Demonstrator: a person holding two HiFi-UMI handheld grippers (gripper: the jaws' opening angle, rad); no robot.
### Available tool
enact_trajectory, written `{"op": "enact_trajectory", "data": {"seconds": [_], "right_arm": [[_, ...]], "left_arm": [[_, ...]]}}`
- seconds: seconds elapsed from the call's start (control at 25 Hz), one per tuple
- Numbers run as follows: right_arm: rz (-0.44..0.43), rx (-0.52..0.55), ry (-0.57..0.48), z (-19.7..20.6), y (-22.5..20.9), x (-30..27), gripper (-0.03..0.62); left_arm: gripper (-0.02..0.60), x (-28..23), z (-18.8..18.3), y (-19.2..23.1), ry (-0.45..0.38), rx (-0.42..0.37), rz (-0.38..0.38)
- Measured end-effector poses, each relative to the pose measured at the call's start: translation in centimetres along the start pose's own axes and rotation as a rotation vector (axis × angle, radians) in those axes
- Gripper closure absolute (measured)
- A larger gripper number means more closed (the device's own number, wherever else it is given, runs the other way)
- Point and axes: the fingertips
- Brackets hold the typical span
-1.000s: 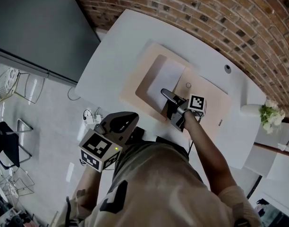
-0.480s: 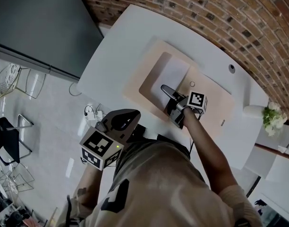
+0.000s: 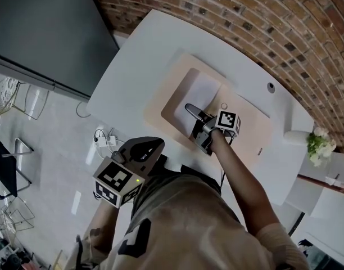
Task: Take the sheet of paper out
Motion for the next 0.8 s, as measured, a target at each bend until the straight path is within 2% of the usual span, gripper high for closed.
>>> {"op": "enact_trajectory", "data": {"seconds": [0.16,0.24,0.28,0.36,0.68,0.8], "right_arm": [[0.025,0.007,0.014,-0.1,0.0,-0.1,0.195],[0.055,0.023,0.016,-0.1,-0.4,-0.1,0.223],[0.080,0.036,0.015,-0.2,-0.9,-0.1,0.253],[0.139,0.063,0.012,-0.2,-2.0,-0.1,0.386],[0.229,0.081,0.011,-0.2,-4.2,-0.2,0.561],[0.238,0.086,0.008,-0.4,-4.2,-0.2,0.569]], "left_arm": [[0.568,0.0,0.1,-0.2,-0.007,0.003,0.004],[0.568,0.1,0.2,-0.2,-0.012,0.006,0.002],[0.568,0.2,0.3,-0.2,-0.013,0.007,0.000],[0.568,0.4,0.4,-0.2,-0.016,0.011,-0.004],[0.568,1.4,0.8,-0.2,-0.020,0.015,-0.028],[0.568,1.7,0.7,0.0,-0.025,0.014,-0.038]]}}
Point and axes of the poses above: the fingertips, and each gripper's own axes: x backward along the fingers, y to its left, z out of its underside, and after that the axes turned 14 degrees about z, right-handed
